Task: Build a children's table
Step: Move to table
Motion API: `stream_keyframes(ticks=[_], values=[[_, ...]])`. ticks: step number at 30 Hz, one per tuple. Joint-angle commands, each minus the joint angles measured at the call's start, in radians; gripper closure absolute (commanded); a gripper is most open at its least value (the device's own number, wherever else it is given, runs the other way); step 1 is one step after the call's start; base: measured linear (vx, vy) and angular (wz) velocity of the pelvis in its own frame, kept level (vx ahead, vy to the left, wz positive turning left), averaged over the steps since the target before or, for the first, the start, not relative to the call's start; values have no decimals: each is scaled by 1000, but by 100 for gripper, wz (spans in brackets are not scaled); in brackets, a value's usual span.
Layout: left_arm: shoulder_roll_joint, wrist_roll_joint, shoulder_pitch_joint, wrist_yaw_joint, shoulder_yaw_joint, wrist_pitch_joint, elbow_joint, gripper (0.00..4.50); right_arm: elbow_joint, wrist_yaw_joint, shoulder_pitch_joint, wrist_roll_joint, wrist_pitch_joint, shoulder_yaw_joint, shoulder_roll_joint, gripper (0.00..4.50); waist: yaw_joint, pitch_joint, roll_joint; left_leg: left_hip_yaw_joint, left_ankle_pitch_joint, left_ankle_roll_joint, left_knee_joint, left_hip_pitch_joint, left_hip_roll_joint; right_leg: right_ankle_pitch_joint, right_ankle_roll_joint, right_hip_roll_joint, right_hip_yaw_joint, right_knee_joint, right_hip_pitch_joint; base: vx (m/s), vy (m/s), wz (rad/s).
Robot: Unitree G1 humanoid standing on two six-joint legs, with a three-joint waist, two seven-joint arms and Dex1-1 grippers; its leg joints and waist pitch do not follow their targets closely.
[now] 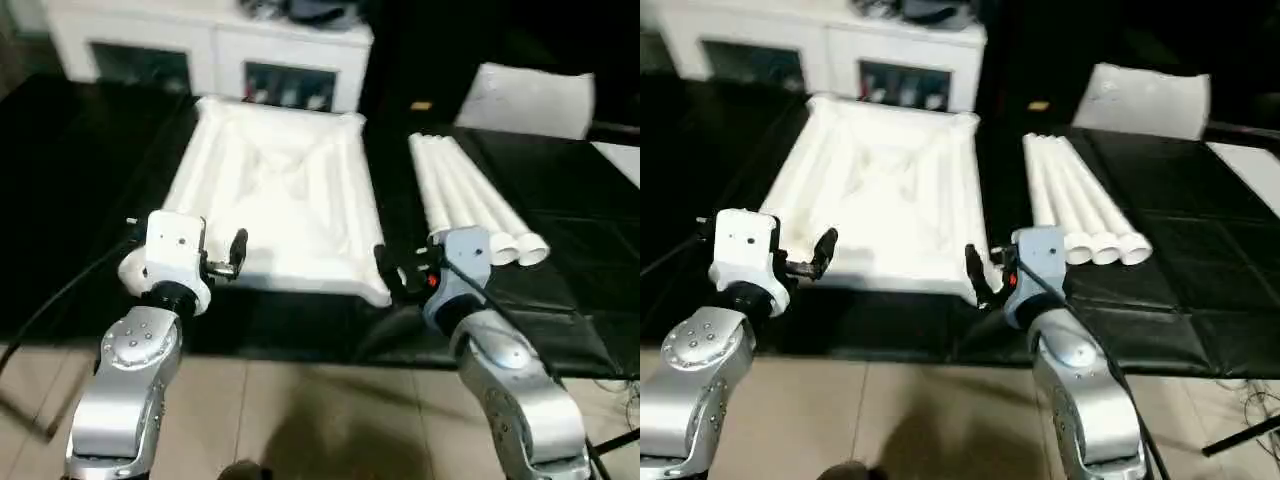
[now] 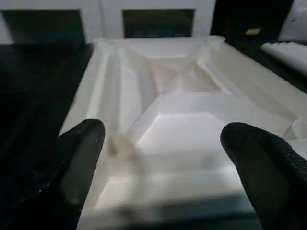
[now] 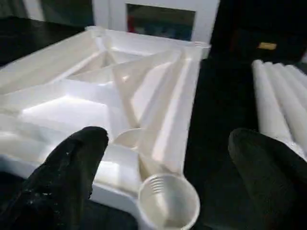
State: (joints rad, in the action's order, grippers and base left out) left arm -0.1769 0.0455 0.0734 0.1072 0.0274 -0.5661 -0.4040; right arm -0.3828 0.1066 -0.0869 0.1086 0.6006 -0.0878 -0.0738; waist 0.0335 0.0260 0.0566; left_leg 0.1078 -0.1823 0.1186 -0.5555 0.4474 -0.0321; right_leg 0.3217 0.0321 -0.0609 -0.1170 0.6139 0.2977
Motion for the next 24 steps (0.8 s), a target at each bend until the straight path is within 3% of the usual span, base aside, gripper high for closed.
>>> stream_keyframes(ticks=[1,2,3,4,5,6,7,8,9,10,11,12,13,14,15,16,17,18,19,20,21,22,23,24], values=[[14,1,2,-6,-24,-10,-13,4,-5,-5,10,2,10,26,-17,0,-40,-77,41,-89,-125,133,-101,-99,-111,177,123,-201,82,-87,53,-77,-69,-14],[16,1,1,-9,-23,-10,-14,4,-6,-5,11,3,11,27,-18,0,14,-13,-1,-61,-30,-37,-127,-7,-78,221,134,-227,115,-160,-12,-58,-42,-22],[16,-1,1,-10,-24,-9,-14,4,-6,-3,10,1,12,29,-18,0,-2,23,-23,-110,-34,-22,-191,-24,-149,336,159,-292,106,-163,22,-58,-42,-22],[14,-4,2,-10,-26,-9,-14,4,-7,-1,10,0,13,31,-17,0,-6,16,-39,-132,-74,15,-187,-39,-166,377,156,-264,84,-141,5,-79,19,-30],[11,-10,2,-13,-29,-10,-14,4,-8,0,10,-2,14,32,-17,0,-40,-6,-51,-142,-227,93,-75,-48,-191,345,126,-135,5,-64,-24,-71,75,-35],[8,-18,3,-16,-34,-8,-14,4,-8,1,10,-3,15,33,-17,0,-71,-6,-88,-197,-541,97,68,-56,-220,116,71,-34,18,44,-6,-71,75,-35],[6,-27,3,-20,-39,-7,-14,4,-9,2,9,-2,16,34,-18,0,-86,-17,-80,-205,-570,79,75,-65,-212,24,57,-29,19,48,-13,-73,89,-28],[11,-34,2,-24,-40,-7,-13,4,-11,1,9,-3,18,34,-22,0,-85,-5,-86,-192,-633,73,71,-73,-191,-24,51,-43,31,28,2,-91,29,-21],[14,-37,2,-26,-41,-7,-13,4,-13,0,9,-10,19,30,-28,0,-88,11,-73,-179,-745,98,82,-58,-194,72,47,-74,47,-7,-6,-91,29,-21],[15,-38,1,-27,-42,-7,-13,4,-14,0,8,-12,19,29,-30,0,-92,11,-63,-170,-799,109,76,-62,-199,229,53,-82,52,-41,-3,-94,-33,-10],[15,-38,1,-27,-42,-7,-13,4,-15,0,8,-14,19,28,-32,0,-95,9,-61,-174,-801,98,76,-69,-207,284,57,-79,51,-50,-1,-82,-78,-6],[21,-37,0,-30,-42,-9,-14,4,-18,0,8,-16,21,23,-43,0,-99,9,-58,-194,-791,52,104,-75,-236,315,60,-63,52,-35,-2,-82,-78,-6],[22,-38,0,-31,-42,-10,-14,4,-19,-1,8,-15,22,23,-45,0,-99,8,-59,-205,-778,26,126,-77,-253,286,62,-54,55,-8,-4,-59,-128,-2],[21,-39,1,-30,-46,-6,-13,4,-19,-2,8,-14,24,25,-45,0,-95,-2,-62,-226,-725,-37,155,-94,-286,192,58,-35,68,62,7,-59,-190,0],[25,-31,1,-29,-44,-4,-11,4,-18,-3,7,-13,27,29,-41,0,-93,-4,-41,-217,-603,-134,153,-92,-280,150,62,-44,106,70,18,-59,-190,0],[30,-25,0,-32,-43,-10,-11,4,-19,-2,7,-8,32,38,-36,0,-85,-4,-27,-194,-532,-170,138,-79,-254,176,97,-58,133,31,21,-64,-244,5],[30,-24,0,-32,-44,-11,-11,4,-19,-2,7,-8,33,39,-36,0,-65,1,28,-60,-338,-151,-94,-75,-85,597,139,-109,162,-189,90,-117,-266,0],[31,-24,0,-33,-45,-16,-12,4,-20,-2,8,-6,36,41,-34,0,-61,-13,32,24,-196,-166,-268,-39,-37,832,18,-101,164,-184,63,-117,-266,0],[31,-24,0,-33,-45,-16,-12,4,-20,-2,8,-6,36,41,-34,0,-49,-4,31,27,-155,-156,-273,11,-33,776,-98,-93,156,-158,28,-34,-235,-19],[38,-27,1,-42,-38,-24,-11,4,-25,4,8,1,44,41,-39,0,-25,-5,41,24,-114,-151,-217,13,-36,593,-320,-74,178,-138,25,24,-196,-7],[41,-23,0,-43,-35,-25,-11,4,-26,5,8,2,45,41,-40,0,-12,-19,41,16,-106,-201,-162,-18,-43,416,-421,-65,185,-134,19,24,-196,-7],[41,-28,1,-46,-29,-17,-8,4,-28,6,6,6,49,41,-40,0,-9,-26,33,5,-100,-224,-132,-26,-55,339,-425,-62,181,-135,6,-32,-175,6],[44,-27,0,-51,-17,-4,-7,4,-29,8,4,5,49,37,-44,0,-9,-34,-12,-45,-62,-268,-75,-42,-123,125,-370,-65,153,-126,-13,-20,-134,-5],[48,-23,0,-53,-10,1,-8,4,-29,10,2,3,48,35,-47,0,-36,-37,-36,-160,-42,-390,-1,-84,-332,-18,-251,-101,124,-36,27,-20,-134,-5]])
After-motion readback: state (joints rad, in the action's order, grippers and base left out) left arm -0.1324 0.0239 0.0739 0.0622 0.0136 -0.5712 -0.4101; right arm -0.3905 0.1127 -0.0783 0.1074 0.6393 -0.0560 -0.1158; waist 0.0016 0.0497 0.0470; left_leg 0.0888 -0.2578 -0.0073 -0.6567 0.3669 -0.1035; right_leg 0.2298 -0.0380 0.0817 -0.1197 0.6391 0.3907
